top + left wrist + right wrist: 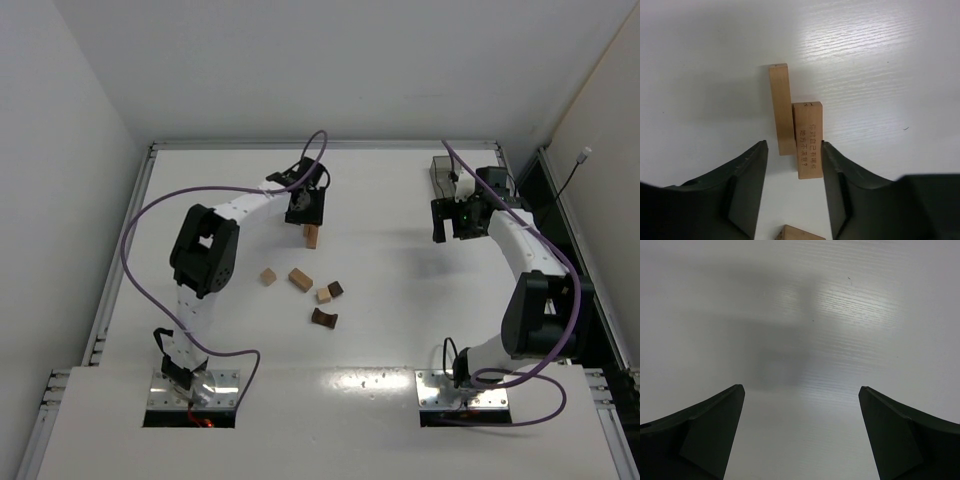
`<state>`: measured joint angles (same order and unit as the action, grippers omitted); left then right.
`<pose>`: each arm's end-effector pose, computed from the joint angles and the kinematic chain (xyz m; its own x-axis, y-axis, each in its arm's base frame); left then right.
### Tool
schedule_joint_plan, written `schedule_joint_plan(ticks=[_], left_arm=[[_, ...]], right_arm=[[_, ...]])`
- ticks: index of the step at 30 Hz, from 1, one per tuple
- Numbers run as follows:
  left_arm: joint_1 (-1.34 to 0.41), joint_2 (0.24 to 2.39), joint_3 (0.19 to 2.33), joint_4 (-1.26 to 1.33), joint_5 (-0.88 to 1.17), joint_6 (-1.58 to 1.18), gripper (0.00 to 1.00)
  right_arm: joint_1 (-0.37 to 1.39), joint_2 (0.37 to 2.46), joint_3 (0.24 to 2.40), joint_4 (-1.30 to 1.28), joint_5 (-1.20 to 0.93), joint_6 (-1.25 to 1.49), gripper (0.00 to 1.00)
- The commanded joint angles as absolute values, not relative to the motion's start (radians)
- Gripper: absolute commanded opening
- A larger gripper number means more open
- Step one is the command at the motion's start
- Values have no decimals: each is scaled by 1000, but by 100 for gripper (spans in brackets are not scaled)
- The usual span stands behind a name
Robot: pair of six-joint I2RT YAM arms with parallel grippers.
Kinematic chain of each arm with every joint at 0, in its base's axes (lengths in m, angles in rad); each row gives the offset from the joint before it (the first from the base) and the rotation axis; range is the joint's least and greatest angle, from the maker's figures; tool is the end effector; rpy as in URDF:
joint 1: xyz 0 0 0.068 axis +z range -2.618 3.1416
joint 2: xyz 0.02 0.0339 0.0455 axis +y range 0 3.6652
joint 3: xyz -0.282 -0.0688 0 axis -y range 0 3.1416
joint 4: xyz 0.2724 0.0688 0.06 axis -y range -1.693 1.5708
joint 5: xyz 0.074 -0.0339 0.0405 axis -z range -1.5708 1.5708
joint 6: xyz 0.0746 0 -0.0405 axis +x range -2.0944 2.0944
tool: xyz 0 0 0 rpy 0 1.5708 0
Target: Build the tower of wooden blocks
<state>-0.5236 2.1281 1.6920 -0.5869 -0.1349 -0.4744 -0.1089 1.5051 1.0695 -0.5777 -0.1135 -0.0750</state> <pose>0.4540 -0.2505 0.1659 -0.8563 -0.0283 -0.5157 0.0491 0.9895 -0.1358 0.3510 -0.0299 0.2087 -0.8448 0.0175 -0.5348 -0.0149 0.9983 0.0562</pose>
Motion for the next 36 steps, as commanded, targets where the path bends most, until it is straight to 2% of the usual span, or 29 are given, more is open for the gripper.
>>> schedule_joint_plan(ticks=[1,14,36], left_arm=[[-497,2103,1700,-575,-132,-463,41],[-443,2184,1738,-575,-100,-454,35],[-453,2092,1684,-537,-90,-483,35]], right_arm=[[-106,1485,1072,-563,-132,-61,96],[-106,1503,1081,-563,-132,-61,96],[-106,1503,1072,-563,-132,-71,96]])
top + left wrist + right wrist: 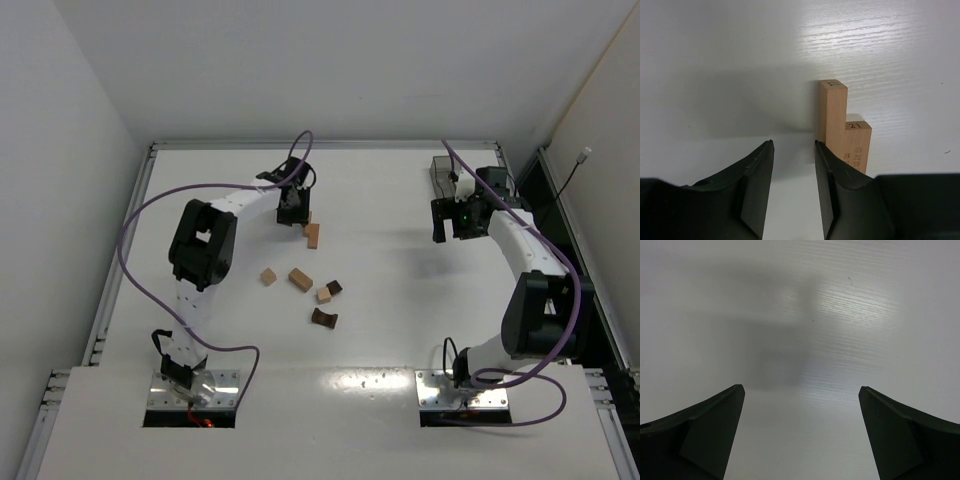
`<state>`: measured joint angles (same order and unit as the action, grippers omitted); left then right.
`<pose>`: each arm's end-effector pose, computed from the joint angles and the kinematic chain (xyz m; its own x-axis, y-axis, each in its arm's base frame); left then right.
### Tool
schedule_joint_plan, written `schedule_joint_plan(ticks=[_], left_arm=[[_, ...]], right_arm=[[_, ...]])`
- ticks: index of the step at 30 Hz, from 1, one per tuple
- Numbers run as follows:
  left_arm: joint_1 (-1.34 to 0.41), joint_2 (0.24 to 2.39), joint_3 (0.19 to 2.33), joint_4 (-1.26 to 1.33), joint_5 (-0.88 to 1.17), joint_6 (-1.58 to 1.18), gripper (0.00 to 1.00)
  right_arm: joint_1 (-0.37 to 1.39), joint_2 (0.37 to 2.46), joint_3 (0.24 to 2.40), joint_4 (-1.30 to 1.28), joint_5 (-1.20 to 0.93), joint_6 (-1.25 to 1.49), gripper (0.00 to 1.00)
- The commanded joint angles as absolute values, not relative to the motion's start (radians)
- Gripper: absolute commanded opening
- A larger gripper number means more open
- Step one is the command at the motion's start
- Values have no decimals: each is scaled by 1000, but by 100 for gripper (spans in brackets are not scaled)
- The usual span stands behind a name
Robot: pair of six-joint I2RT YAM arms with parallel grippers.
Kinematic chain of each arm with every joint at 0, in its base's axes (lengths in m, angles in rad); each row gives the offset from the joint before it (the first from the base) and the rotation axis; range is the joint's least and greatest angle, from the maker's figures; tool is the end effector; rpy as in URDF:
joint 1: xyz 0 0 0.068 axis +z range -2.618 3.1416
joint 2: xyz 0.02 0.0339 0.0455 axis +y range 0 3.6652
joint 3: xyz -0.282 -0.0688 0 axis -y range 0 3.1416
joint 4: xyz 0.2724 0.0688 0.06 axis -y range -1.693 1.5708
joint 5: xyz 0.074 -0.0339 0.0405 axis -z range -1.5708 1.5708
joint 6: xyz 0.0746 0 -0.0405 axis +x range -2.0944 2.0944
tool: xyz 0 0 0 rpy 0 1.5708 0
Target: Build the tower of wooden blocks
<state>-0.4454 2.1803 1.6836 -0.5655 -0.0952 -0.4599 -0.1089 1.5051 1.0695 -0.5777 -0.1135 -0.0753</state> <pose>0.4739 -0.2184 0.1382 -0.8781 -0.0704 -0.4732 -0.0030 0.9899 -0.1417 0.3510 -0.0299 0.2087 -0.8448 0.0172 -0.5348 -0.0152 0.9983 0.0560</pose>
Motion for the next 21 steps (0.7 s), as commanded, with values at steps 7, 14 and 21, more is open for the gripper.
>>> schedule_joint_plan(ticks=[7,14,21], left_arm=[[-471,2045,1671,-495,-103,-495,32],[-503,2071,1680,-492,-103,-486,32],[-503,2120,1710,-512,-117,-477,36]], right_arm=[[-106,1503,1072,-563,-132,-71,96],[-106,1503,1072,-563,-132,-71,96],[-106,1503,1072,-563,-132,-71,96]])
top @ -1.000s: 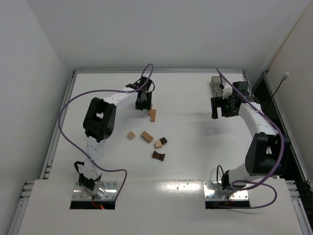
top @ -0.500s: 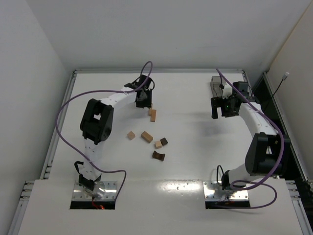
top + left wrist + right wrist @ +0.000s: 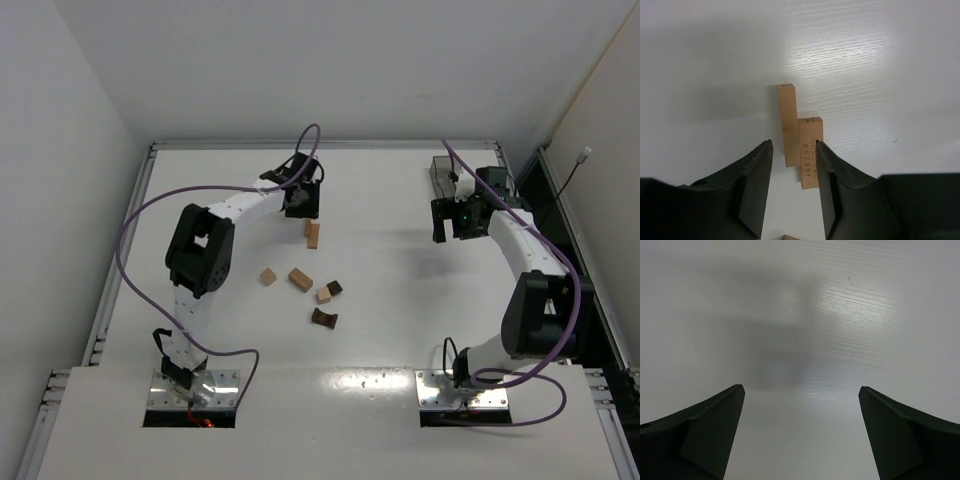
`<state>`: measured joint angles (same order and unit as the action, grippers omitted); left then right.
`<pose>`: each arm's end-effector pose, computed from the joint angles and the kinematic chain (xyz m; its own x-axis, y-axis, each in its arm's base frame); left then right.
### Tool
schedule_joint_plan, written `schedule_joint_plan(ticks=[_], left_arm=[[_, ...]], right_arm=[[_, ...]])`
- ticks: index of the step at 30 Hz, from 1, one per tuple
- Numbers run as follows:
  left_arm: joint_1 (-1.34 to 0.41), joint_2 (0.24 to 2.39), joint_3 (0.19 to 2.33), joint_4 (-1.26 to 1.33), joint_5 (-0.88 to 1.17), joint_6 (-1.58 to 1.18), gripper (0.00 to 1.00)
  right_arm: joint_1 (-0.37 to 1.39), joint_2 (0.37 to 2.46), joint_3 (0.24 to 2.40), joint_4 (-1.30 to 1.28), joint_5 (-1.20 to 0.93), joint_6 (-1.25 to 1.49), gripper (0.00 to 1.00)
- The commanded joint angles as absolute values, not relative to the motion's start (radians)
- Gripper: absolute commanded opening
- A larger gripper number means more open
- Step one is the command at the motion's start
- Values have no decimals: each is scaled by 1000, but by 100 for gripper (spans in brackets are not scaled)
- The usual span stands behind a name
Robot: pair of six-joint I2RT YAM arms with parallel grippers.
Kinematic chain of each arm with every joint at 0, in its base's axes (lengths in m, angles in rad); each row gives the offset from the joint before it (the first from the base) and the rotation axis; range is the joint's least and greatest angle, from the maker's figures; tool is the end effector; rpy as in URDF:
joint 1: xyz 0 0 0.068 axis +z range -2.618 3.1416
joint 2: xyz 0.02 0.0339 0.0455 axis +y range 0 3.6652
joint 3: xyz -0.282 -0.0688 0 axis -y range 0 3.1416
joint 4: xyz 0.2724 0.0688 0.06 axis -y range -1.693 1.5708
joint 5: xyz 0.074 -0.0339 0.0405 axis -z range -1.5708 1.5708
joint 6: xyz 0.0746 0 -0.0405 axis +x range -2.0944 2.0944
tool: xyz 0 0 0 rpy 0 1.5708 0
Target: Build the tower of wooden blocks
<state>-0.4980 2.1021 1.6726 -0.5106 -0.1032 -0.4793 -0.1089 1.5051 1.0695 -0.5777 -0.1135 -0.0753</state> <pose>0.4631 -0.2430 0.1781 -0.8241 -0.0741 -0.5616 0.0470 0.9790 -0.1981 0.3510 -0.0299 0.2087 -0.8448 0.0172 -0.5348 -0.0152 0.9983 0.0560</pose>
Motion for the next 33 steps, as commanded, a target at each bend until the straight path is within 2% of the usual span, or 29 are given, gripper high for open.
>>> schedule_joint_plan(ticks=[1,9,11,14,18,19,20,25,28,33], left_arm=[[-503,2132,1710,-512,-117,-477,37],[-503,2164,1729,-522,-129,-468,40],[-503,2164,1729,-522,-129,-468,37],[-503,2174,1729,-522,-129,-468,31],[-503,2183,1729,-522,-129,-468,8],[-503,2172,1718,-522,-129,-468,0],[-494,2157,1706,-511,-129,-468,0],[-398,2066,1579,-399,84,-509,0],[-319,2029,1430,-281,419,-552,0],[-239,1968,1287,-161,554,-597,0]], right_arm=[[-106,1503,1072,-563,-132,-71,96],[-106,1513,1072,-563,-132,-71,96],[-106,1513,1072,-563,-132,-71,96],[-106,1513,1072,-563,-132,-71,96],[-115,1513,1072,-563,-132,-71,96],[-115,1513,1072,-563,-132,-71,96],[-115,1513,1063,-563,-132,-71,96],[-115,1513,1063,-563,-141,-71,96],[-115,1522,1063,-563,-141,-71,96],[-106,1531,1072,-563,-141,-71,96]])
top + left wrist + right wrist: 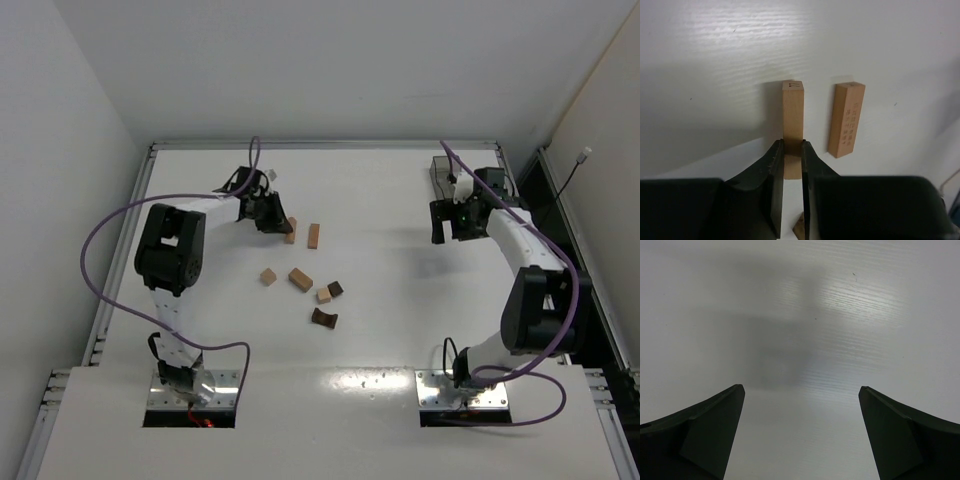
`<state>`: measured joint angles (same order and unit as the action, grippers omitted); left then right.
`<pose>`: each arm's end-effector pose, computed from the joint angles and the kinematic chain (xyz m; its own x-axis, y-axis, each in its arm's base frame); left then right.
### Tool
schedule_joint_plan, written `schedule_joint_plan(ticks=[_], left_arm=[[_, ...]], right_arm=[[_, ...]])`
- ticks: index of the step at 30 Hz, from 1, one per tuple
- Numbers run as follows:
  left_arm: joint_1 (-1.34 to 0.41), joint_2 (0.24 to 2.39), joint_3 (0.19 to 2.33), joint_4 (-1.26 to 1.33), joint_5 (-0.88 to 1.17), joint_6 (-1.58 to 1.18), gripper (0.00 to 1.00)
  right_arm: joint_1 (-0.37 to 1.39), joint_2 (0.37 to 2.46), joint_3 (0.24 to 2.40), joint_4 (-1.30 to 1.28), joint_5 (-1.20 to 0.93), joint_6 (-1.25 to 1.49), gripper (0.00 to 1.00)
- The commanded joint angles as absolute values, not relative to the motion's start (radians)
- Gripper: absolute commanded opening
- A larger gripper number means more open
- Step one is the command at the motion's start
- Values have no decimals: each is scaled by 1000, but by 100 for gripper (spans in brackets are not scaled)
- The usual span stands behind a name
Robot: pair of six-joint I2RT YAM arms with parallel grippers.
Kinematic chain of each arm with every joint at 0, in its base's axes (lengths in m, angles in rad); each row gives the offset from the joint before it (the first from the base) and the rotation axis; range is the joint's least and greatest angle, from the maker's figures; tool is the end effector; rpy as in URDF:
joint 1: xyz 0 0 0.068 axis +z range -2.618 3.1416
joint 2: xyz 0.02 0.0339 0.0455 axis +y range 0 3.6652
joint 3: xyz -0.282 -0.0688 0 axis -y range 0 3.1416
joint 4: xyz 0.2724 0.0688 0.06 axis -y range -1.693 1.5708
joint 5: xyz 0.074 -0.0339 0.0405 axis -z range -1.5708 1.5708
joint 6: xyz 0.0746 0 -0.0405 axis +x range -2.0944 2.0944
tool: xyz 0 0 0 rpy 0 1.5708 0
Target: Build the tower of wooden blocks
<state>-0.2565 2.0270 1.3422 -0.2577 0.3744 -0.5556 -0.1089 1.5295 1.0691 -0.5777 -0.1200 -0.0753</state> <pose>0.4549 -0.1475 0.1248 -0.8991 -0.2717 -0.3433 -0.0355 0.8268 -0.5614 0.3531 -0.0296 0.2004 -0.8575 0.0186 -0.5142 -0.0171 0.9978 0.0646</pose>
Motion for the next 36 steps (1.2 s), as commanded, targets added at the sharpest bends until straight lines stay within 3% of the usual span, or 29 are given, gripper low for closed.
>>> schedule_joint_plan(ticks=[1,11,18,28,33,36], left_arm=[[-226,1959,1273,-161,578,-606,0],[-235,1921,1160,-95,621,-646,0],[-235,2054,1311,-169,597,-617,0],[-235,2088,1302,-169,575,-607,0],[-235,2097,1312,-202,511,-607,20],[-235,2108,1321,-213,465,-607,39]], right_arm=[[-106,1531,1072,-563,-141,-71,96],[-106,1540,1091,-572,-150,-71,96],[-106,1540,1091,-572,-150,-71,96],[-106,1540,1081,-581,-150,-71,96],[-106,1540,1081,-581,-150,-71,96],[-106,1540,1091,-581,-150,-71,96]])
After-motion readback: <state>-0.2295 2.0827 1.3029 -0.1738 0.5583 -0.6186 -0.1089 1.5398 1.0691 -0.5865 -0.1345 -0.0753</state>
